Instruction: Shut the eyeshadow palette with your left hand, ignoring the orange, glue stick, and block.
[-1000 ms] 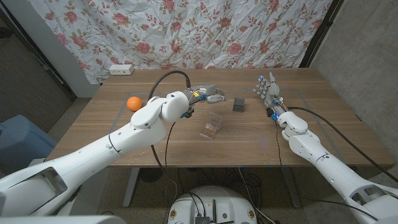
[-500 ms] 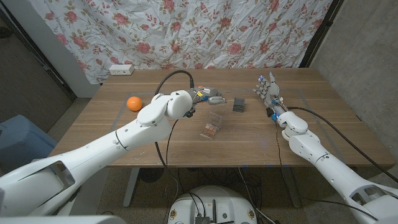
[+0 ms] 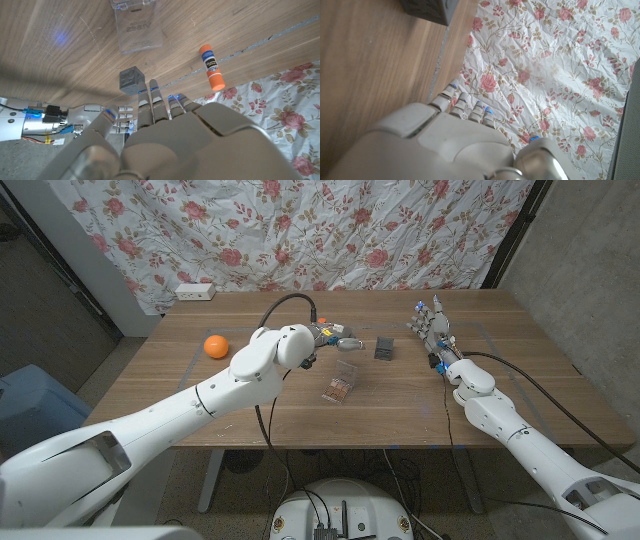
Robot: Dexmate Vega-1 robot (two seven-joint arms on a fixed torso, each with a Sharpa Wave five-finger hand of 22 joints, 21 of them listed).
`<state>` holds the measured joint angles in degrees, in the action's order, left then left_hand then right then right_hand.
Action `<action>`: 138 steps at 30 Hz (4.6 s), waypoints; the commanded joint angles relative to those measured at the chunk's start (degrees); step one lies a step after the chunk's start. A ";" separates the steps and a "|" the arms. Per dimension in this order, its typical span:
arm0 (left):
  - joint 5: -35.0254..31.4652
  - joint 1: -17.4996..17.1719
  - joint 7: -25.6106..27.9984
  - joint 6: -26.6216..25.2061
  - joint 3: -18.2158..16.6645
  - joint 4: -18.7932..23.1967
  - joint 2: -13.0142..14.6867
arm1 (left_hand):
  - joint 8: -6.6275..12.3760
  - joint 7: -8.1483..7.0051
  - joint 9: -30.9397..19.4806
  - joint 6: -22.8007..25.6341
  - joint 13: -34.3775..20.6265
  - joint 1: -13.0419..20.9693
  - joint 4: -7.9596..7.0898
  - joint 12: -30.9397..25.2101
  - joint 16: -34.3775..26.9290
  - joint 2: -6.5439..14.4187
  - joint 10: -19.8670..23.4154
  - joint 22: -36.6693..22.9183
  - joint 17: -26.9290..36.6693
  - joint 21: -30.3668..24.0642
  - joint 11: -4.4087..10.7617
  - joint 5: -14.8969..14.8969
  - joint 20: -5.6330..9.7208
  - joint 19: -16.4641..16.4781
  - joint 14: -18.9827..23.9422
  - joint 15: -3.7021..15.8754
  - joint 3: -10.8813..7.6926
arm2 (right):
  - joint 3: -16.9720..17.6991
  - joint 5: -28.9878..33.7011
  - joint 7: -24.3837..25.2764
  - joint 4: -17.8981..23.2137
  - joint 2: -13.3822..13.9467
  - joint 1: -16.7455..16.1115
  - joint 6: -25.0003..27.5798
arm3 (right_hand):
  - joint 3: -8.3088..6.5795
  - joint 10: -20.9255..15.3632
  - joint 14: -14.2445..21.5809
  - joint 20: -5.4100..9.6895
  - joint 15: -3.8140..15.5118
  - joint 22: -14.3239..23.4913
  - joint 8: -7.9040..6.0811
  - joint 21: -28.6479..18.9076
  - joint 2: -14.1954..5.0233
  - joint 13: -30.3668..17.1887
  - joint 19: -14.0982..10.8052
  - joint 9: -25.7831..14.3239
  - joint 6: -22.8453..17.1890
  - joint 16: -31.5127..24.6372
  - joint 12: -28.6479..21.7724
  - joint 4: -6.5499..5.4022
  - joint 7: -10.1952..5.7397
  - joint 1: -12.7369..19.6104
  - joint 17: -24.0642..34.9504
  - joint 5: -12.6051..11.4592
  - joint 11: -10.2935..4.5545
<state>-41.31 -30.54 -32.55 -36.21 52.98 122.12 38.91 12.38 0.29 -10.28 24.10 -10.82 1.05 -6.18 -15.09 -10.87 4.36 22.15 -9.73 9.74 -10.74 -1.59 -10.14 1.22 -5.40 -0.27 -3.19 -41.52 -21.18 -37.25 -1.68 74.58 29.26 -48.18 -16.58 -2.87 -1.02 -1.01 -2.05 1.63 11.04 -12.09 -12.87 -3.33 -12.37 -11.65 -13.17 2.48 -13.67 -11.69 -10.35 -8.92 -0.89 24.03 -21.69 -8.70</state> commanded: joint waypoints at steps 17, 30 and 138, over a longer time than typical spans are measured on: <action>-4.02 2.88 -6.66 -2.18 3.54 -3.01 -2.77 | 0.53 -0.29 -0.14 3.33 -0.28 -1.01 -1.55 -0.26 -0.50 4.23 2.20 -0.18 0.10 -0.59 0.55 -0.25 -1.07 0.39 1.73 -0.43 0.27 | 0.00 0.00 0.00 0.00 0.00 -0.01 0.00 | 0.04 -0.09 -0.13 0.00 6.84 0.16 -0.27 -0.36 -5.66 -0.10 -0.24 -0.29 0.03 -0.19 -0.30 -0.30 -0.43 -0.02 0.25 -0.19 -0.23; -4.23 3.15 -6.33 -1.50 4.40 -5.82 -4.00 | 0.32 -0.25 -0.13 3.83 -0.26 -1.04 -1.90 0.04 -0.42 4.13 2.44 -0.17 0.08 -0.48 1.18 -0.28 -1.19 0.28 1.96 -0.23 0.34 | 0.00 0.00 -0.01 -0.01 0.00 -0.01 -0.01 | 0.04 -0.10 -0.19 0.03 6.78 0.16 -0.28 -0.35 -5.65 -0.10 -0.22 -0.29 0.03 -0.16 -0.30 -0.29 -0.46 -0.02 0.25 -0.20 -0.26; -17.09 -7.33 -7.54 1.26 -1.57 1.55 -0.95 | 7.25 2.18 -5.28 16.33 -5.18 -0.94 -3.14 -3.04 -1.77 4.48 18.60 -0.01 0.60 -0.26 1.57 -0.34 -1.58 1.26 16.58 2.23 2.13 | 0.01 -0.01 0.03 0.09 0.03 -0.04 0.04 | 0.04 -0.08 -0.22 0.01 6.83 0.16 -0.28 -0.35 -5.66 -0.10 -0.23 -0.29 0.03 -0.15 -0.29 -0.29 -0.45 -0.02 0.26 -0.20 -0.21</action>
<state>-57.00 -35.35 -40.54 -35.68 53.23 122.12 37.17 19.29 2.35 -15.32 40.24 -15.84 0.24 -9.21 -18.36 -12.87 4.00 40.82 -9.60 10.27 -11.10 -0.01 -10.14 -0.41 -4.37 16.08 -0.72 -39.52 -21.17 -37.26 -1.66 74.67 29.28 -48.21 -16.54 -2.87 -1.02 -1.01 -2.05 1.63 11.04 -12.09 -12.87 -3.33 -12.37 -11.65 -13.17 2.48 -13.67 -11.69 -10.35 -8.92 -0.89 24.03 -21.69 -8.70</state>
